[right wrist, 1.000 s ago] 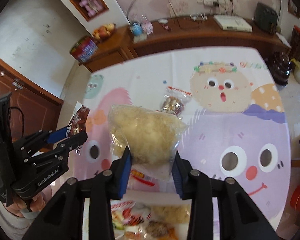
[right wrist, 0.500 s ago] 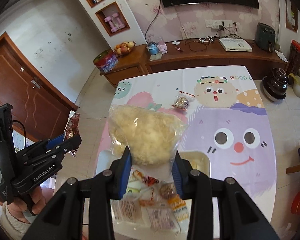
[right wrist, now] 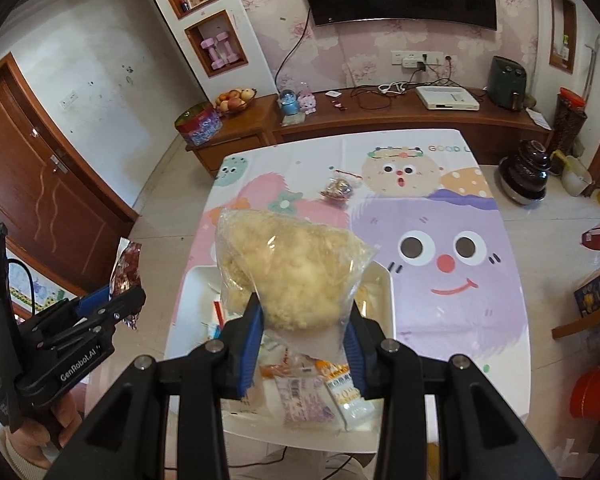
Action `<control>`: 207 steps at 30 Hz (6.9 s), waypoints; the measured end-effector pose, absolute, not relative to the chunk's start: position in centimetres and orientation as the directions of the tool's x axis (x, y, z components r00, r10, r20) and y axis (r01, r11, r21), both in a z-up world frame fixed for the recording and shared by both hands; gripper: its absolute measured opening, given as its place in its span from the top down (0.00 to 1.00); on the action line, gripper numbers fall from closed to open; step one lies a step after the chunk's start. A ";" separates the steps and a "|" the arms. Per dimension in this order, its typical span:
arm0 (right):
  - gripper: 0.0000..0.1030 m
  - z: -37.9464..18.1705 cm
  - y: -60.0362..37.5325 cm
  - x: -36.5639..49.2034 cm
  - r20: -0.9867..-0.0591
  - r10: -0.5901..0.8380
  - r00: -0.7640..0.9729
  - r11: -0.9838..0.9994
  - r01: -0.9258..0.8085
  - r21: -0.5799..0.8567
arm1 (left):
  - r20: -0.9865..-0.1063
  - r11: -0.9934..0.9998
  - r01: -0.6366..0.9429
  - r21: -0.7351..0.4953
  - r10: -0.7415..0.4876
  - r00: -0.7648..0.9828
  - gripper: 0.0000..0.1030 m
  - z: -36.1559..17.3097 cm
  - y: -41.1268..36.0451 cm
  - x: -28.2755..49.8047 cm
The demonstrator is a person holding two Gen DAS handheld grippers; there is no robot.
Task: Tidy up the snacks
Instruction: 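Carry the chocolate packet and bread bag over the white tray and open both tools, then move both tools back toward the last two packets on the cloth, then grasp the red-labelled jerky bag with the left tool while the right tool grasps the clear nut bag, then carry the jerky bag and nut bag over the white tray and open both tools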
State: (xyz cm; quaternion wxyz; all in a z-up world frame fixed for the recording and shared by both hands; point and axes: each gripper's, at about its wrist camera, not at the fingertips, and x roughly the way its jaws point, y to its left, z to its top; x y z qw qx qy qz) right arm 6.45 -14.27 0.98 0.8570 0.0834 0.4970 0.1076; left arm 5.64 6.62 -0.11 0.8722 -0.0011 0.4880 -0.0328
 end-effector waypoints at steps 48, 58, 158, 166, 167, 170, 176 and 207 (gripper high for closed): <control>0.57 -2.3 -11.5 5.1 -0.896 0.225 0.383 0.972 -0.150 0.179 | -0.891 0.999 0.047 -0.008 -0.028 0.454 0.17 -3.3 5.0 4.6; 0.57 -2.4 -11.5 5.2 -0.897 0.221 0.382 0.973 -0.150 0.176 | -0.893 0.998 0.060 -0.008 -0.034 0.448 0.17 -3.5 4.7 4.6; 0.62 -3.1 -14.5 24.1 -0.848 0.339 0.407 0.937 -0.062 0.345 | -0.863 0.988 0.061 -0.143 -0.155 0.480 0.61 -3.2 3.4 19.7; 0.62 0.4 -14.2 16.2 -0.811 0.376 0.449 0.925 -0.124 0.360 | -0.831 0.993 0.057 -0.107 -0.121 0.542 0.60 0.5 4.6 13.6; 0.62 0.5 -14.3 15.4 -0.809 0.379 0.449 0.923 -0.127 0.363 | -0.829 0.994 0.055 -0.099 -0.113 0.547 0.60 0.7 4.7 12.8; 0.62 0.4 -14.5 12.8 -0.811 0.381 0.444 0.923 -0.128 0.363 | -0.829 0.995 0.050 -0.090 -0.102 0.550 0.60 1.1 5.1 11.0; 0.62 -0.4 -14.7 9.2 -0.828 0.373 0.419 0.927 -0.124 0.354 | -0.839 0.997 0.029 -0.066 -0.071 0.539 0.60 0.5 5.8 8.2; 0.62 -4.2 -11.2 5.0 -0.898 0.304 0.318 0.952 -0.127 0.277 | -0.898 0.998 0.005 -0.058 -0.054 0.436 0.10 -4.6 6.7 4.7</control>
